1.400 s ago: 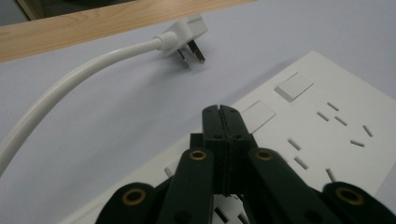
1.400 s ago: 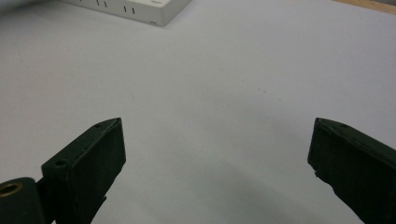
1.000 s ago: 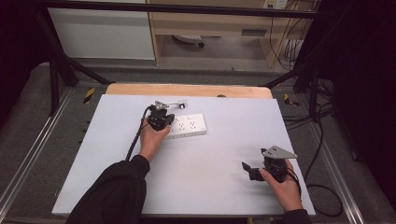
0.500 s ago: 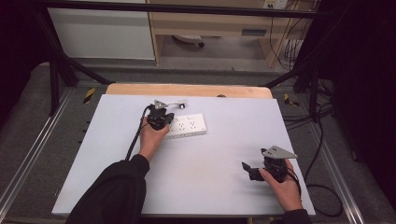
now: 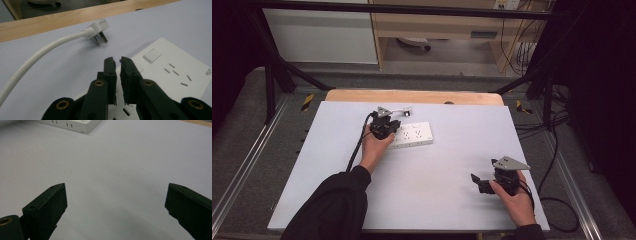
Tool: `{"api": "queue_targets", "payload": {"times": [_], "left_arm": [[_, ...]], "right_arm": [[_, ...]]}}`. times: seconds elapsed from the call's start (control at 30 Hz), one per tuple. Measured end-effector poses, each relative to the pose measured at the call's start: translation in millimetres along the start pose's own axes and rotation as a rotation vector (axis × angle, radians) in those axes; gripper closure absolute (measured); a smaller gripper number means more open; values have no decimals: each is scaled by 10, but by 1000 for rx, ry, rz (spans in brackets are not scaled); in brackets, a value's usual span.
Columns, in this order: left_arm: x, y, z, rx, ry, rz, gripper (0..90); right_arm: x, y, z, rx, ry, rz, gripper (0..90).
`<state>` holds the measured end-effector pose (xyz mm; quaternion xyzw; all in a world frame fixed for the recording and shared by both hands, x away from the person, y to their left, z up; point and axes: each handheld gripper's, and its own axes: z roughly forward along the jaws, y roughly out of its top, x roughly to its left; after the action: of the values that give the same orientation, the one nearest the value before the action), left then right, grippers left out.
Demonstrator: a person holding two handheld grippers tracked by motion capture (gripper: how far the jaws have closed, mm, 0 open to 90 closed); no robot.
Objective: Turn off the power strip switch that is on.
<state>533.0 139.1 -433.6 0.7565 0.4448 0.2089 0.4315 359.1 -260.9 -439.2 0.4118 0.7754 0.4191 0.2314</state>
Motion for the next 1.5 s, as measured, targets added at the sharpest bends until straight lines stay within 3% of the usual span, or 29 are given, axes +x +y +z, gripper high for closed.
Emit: {"api": "queue_targets", "payload": {"times": [0.17,0.63,0.77,0.8,1.0,1.5], "left_arm": [[0,3,3,-12,-6,-4,745],[0,33,-25,-37,7,-6,424],[-2,32,-19,-23,40,-22,174],[1,32,-21,-25,38,-25,156],[5,42,-38,-37,23,-21,89],[-25,94,-108,-78,2,-16,82]], "right_arm": [[-1,0,0,1,0,0,46],[5,1,3,2,3,-1,45],[3,0,4,3,2,-3,45],[4,0,4,3,2,-3,45],[3,0,5,3,1,-3,43],[6,2,3,2,2,-2,43]]}}
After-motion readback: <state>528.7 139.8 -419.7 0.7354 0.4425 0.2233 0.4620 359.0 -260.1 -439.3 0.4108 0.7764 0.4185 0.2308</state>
